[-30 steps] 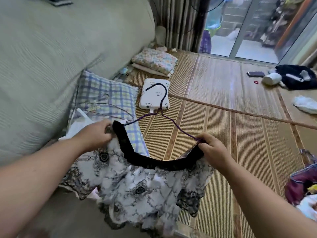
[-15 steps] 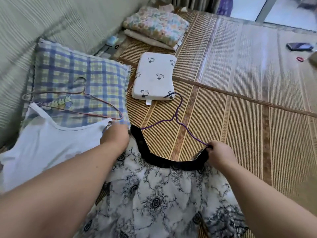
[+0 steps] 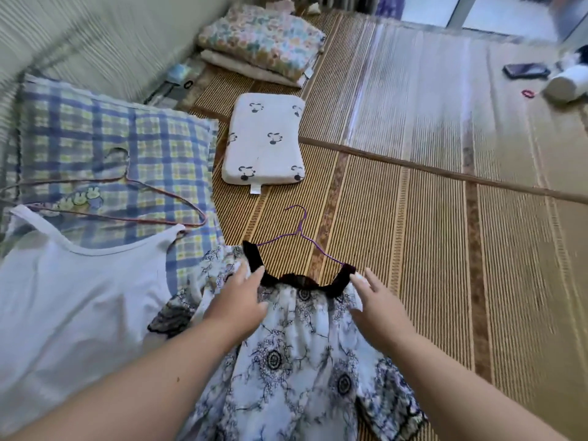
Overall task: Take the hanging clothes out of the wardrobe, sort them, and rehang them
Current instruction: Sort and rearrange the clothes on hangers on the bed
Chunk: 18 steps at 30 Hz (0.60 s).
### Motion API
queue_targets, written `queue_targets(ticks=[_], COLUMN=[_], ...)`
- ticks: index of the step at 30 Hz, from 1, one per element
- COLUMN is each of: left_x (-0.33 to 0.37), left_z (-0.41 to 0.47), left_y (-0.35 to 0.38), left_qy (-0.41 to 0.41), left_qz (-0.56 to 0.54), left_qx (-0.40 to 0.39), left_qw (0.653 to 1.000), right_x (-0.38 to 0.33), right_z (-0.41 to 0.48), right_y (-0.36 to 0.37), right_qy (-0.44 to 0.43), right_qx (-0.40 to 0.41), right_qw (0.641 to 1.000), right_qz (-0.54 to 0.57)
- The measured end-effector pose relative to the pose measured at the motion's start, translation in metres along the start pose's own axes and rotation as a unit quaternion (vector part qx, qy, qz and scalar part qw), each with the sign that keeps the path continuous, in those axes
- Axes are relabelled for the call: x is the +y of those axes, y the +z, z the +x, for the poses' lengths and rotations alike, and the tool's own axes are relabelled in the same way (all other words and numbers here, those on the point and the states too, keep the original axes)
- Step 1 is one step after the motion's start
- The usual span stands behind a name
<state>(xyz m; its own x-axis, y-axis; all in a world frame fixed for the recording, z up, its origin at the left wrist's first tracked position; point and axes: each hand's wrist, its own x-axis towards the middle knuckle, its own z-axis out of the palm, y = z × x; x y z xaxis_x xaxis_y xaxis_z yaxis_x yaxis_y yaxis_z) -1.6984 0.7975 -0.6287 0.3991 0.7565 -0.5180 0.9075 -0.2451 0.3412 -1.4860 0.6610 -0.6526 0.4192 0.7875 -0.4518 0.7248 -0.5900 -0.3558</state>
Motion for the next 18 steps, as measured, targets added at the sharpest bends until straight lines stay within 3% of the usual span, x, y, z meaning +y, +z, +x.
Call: queue_targets(ticks=[6, 14, 18], left_x=[0.044, 0.1, 0.149], left_z=[-0.085, -0.222, -0.281], left_y=[0.011, 0.05, 0.083], left_qy=[0.071, 0.178, 0.253], left_qz=[-0.018, 0.037, 0.06], left_qx=[-0.021, -0.036, -0.081], left_qw=[0.997, 0.983, 0.962], right_x=[0.026, 0.112, 0.163], right_z=[-0.109, -0.301, -0.393], right_y=[-0.006, 0.009, 0.006], right_qy=[0.033, 0.187, 0.256], right_qx=[0.032, 0.062, 0.076], right_qw=[0.999, 0.98, 0.963], right_qz=[-0.024, 0.028, 0.04])
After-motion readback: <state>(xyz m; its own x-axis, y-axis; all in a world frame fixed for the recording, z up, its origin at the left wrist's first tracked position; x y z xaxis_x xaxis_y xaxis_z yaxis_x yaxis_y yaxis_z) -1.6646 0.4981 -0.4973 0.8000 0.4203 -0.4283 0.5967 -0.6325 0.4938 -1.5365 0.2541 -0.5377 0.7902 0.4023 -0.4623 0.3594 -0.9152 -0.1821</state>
